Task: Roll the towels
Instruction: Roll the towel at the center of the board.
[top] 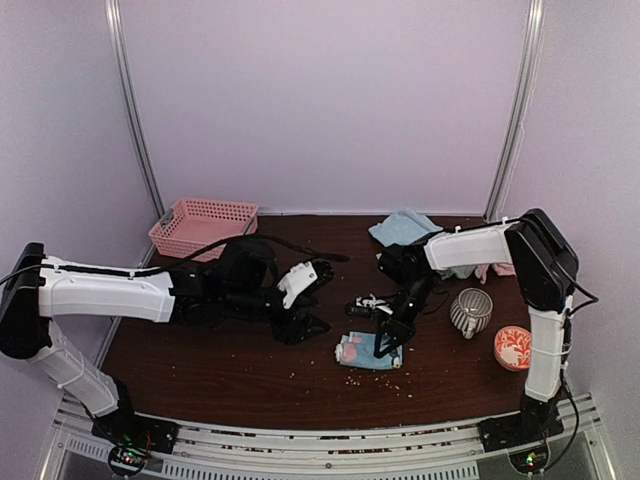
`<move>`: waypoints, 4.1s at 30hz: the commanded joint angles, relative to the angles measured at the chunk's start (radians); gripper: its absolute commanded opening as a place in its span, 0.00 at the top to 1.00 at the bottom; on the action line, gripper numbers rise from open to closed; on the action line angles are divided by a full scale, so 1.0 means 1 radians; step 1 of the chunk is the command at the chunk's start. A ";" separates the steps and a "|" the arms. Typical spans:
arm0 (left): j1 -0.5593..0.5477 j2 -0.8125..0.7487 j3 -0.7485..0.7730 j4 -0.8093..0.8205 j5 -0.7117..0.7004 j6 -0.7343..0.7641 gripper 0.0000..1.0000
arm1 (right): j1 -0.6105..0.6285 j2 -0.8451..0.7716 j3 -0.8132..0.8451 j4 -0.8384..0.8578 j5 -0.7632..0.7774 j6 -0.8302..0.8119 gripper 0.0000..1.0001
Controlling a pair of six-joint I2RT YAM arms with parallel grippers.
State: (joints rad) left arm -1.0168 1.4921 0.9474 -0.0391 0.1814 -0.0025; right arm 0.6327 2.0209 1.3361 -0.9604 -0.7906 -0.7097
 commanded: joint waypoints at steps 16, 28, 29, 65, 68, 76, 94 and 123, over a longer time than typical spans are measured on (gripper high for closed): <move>-0.210 0.548 0.504 -0.250 -0.283 0.504 0.36 | -0.037 0.164 0.022 -0.079 0.028 -0.005 0.89; -0.233 0.646 0.539 -0.252 -0.357 0.521 0.38 | -0.038 0.150 0.036 -0.097 -0.009 -0.017 0.88; -0.235 0.652 0.540 -0.248 -0.372 0.518 0.39 | -0.037 0.147 0.037 -0.100 -0.012 -0.017 0.88; -0.270 0.626 0.519 -0.291 -0.347 0.404 0.74 | -0.040 -0.036 -0.074 0.014 0.281 0.220 0.79; -0.283 0.621 0.565 -0.369 -0.249 0.396 0.77 | -0.020 0.001 -0.046 0.039 0.353 0.251 0.81; -0.284 0.662 0.598 -0.472 -0.149 0.334 0.78 | -0.013 0.009 -0.045 0.059 0.374 0.262 0.83; -0.209 0.836 0.758 -0.648 0.120 0.209 0.82 | -0.226 -0.352 0.212 -0.050 0.175 0.283 0.68; -0.014 1.135 1.097 -0.945 0.577 0.007 0.82 | 0.254 -0.801 -0.525 0.334 0.623 0.038 0.42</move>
State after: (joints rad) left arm -1.0279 2.5435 2.0892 -0.8749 0.8593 0.0166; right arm 0.8650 1.1709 0.8448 -0.8158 -0.3374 -0.6872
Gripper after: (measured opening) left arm 0.199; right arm 0.574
